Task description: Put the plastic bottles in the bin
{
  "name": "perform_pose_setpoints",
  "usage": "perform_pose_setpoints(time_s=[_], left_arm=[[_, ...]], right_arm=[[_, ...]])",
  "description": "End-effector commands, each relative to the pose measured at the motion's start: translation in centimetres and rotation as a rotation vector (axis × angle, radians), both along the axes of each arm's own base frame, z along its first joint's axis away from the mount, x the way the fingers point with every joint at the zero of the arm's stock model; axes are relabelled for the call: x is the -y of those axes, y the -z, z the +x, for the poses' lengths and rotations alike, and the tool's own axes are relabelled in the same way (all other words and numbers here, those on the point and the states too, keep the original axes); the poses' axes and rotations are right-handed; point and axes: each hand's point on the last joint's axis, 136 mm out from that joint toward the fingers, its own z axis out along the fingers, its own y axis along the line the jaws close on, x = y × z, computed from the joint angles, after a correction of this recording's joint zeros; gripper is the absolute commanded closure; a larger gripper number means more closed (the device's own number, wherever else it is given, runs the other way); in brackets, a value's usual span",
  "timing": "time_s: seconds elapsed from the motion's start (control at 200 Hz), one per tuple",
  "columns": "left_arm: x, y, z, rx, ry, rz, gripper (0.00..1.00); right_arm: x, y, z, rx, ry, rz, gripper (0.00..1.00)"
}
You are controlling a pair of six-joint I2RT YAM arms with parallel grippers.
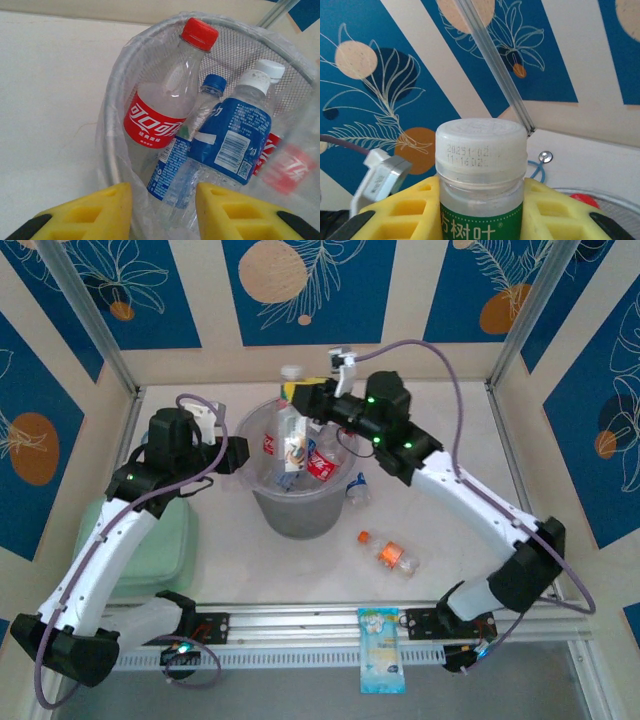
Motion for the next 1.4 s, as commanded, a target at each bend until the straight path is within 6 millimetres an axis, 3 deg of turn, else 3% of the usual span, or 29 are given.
perform_pose_setpoints(time_s=[0.0,0.325,0.555,0.63,0.78,0.966,1.136,1.251,1.396], left_arm=[[-0.2,0.1,-0.2,0.001,-0.012,-0.014,0.64],[0.0,0.1,-0.3,0.006,-0.008,-0.038,0.70],[0.1,-0.2,-0.2,0.014,-0.008,-0.045,0.72],[0.2,-0.3,-0.1,0.015,-0.004,-0.047,0.72],[0.3,-1.0,0.2,0.029,0.013,-0.017,0.72],[0.6,-3.0,1.0,0.064,0.039,0.010,0.67],[1.0,-4.7,1.6,0.096,0.051,0.008,0.66],[1.1,-5.3,1.9,0.101,0.055,0.028,0.65],[1.2,-4.7,2.1,0.097,0.047,0.163,0.65]], right_arm=[[-0.9,-0.9,2.0,-0.003,0.073,0.057,1.00],[-5.4,7.9,3.6,-0.242,0.114,-0.027,1.00],[-4.8,13.6,2.4,-0.401,0.200,-0.095,1.00],[-4.8,14.3,1.7,-0.416,0.184,-0.105,1.00],[-3.3,12.3,0.8,-0.344,0.191,-0.137,0.98],[-1.7,8.3,0.1,-0.256,0.183,-0.174,0.53],[-0.7,5.2,-0.5,-0.188,0.164,-0.225,0.25],[0.9,3.9,-0.6,-0.155,0.185,-0.275,0.22],[3.5,3.7,-0.8,-0.149,0.201,-0.327,0.24]])
